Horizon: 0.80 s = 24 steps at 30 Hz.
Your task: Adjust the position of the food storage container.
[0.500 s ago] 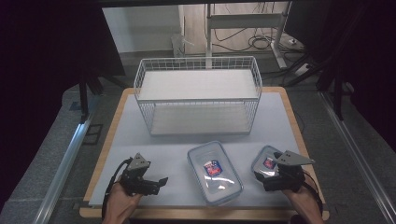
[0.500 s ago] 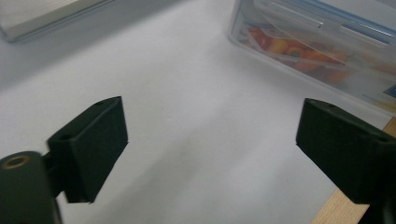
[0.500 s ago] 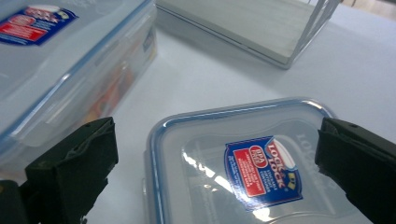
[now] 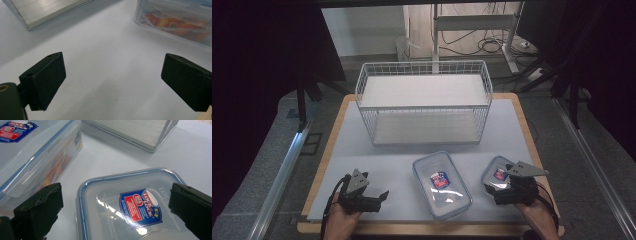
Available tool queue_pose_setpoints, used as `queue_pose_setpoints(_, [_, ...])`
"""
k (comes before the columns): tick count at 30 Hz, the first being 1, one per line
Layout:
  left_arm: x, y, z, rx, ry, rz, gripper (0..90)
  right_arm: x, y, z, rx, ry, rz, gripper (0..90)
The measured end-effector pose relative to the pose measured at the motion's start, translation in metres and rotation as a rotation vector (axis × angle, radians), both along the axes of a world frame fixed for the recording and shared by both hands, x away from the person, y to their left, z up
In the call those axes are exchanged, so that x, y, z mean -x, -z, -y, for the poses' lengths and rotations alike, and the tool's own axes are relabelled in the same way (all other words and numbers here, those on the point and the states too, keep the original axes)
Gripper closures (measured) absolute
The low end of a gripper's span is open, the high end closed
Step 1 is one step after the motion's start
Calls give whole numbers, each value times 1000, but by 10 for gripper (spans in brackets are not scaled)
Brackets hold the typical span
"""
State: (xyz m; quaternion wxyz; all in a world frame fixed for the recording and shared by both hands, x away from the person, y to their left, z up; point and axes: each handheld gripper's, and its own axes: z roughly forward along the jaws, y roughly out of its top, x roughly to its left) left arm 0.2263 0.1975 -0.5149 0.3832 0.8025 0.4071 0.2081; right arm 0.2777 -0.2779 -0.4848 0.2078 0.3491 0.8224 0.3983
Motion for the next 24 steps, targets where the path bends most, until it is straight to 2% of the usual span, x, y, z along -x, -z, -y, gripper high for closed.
queue_pose_setpoints(4, [1,-2,2,5,6,10,45,0,0,-1,5,14,3,0])
queue_pose_setpoints(6, [2,-2,5,-18,10,18,44,0,0,-1,4,25,-3,0])
queue_pose_setpoints(10, [2,-1,6,-34,11,17,45,1,-2,0,-33,2,-23,0])
queue_pose_setpoints(13, [1,-1,7,-37,10,13,47,4,-6,-4,-36,-10,-36,19])
queue_pose_setpoints(16, [1,0,7,-39,10,13,48,9,-10,-9,-45,-18,-43,173])
queue_pose_setpoints(19, [1,0,7,-43,13,13,50,15,-16,-14,-62,-63,-73,417])
queue_pose_setpoints(20, [1,0,7,-43,13,13,51,15,-16,-14,-62,-63,-73,417])
queue_pose_setpoints(21, [1,0,7,-41,14,13,51,19,-18,-19,-59,-106,-92,576])
queue_pose_setpoints(22, [1,0,7,-41,14,13,51,19,-18,-19,-59,-106,-92,576])
queue_pose_setpoints(23, [1,0,8,-39,16,16,52,21,-18,-23,-60,-148,-109,700])
queue_pose_setpoints(24, [1,0,8,-39,16,16,52,21,-18,-23,-60,-148,-109,700])
